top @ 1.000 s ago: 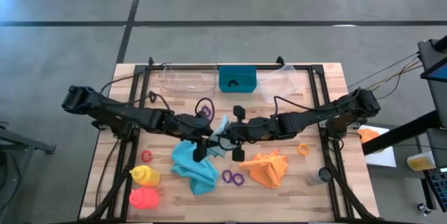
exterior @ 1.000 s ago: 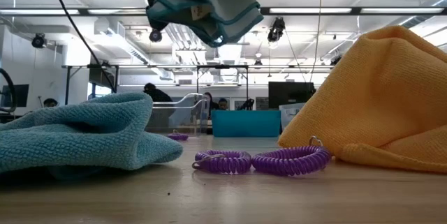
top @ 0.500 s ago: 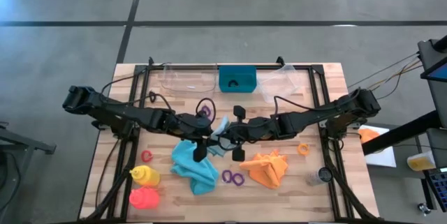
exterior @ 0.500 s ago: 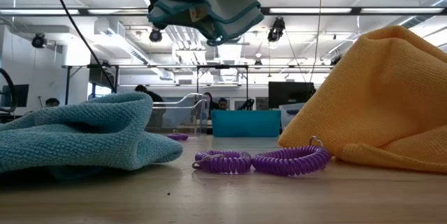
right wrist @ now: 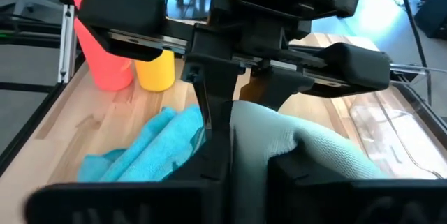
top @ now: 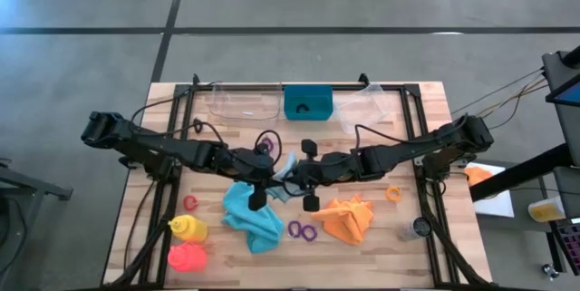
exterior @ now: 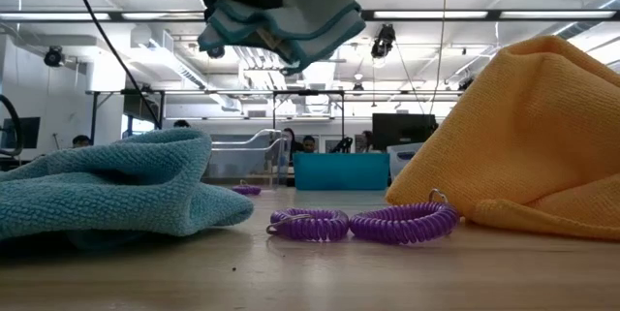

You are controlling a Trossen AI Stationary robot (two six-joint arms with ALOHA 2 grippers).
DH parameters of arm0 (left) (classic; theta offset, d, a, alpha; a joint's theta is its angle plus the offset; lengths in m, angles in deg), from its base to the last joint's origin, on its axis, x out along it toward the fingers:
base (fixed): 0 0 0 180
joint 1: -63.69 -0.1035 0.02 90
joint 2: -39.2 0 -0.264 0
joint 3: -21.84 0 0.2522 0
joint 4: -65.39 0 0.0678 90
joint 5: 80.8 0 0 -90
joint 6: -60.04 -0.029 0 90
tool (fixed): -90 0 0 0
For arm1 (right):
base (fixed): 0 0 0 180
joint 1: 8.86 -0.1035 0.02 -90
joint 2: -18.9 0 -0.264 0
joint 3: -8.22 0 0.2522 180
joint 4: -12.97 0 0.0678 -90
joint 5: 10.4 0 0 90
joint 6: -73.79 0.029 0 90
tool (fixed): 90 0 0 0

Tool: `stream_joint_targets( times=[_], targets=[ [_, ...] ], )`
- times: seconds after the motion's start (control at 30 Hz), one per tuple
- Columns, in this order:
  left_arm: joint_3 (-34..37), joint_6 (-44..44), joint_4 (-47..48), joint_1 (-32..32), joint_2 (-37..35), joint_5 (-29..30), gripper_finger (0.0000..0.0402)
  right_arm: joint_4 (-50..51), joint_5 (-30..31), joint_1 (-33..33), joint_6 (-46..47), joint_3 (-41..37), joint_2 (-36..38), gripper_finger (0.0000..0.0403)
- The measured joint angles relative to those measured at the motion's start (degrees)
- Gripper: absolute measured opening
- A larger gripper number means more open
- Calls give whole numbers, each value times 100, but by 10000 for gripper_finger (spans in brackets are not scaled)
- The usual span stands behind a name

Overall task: Pick & Place Sports Items
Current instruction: Fold the light blue towel, then put the folded light blue towel into the transparent bin

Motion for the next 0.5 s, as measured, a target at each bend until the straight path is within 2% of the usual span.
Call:
stream_joint_targets(
  times=[0.3,0.4,0.5],
  targets=[
    [0,90,371,0,-75,-34,28,476,1,-14,3,2,329,260],
    [0,400,721,-24,-300,-47,28,982,57,-49,81,2,646,296],
    [-139,1052,1277,-179,-646,-7,28,1710,76,-100,469,4,966,308]
  ],
)
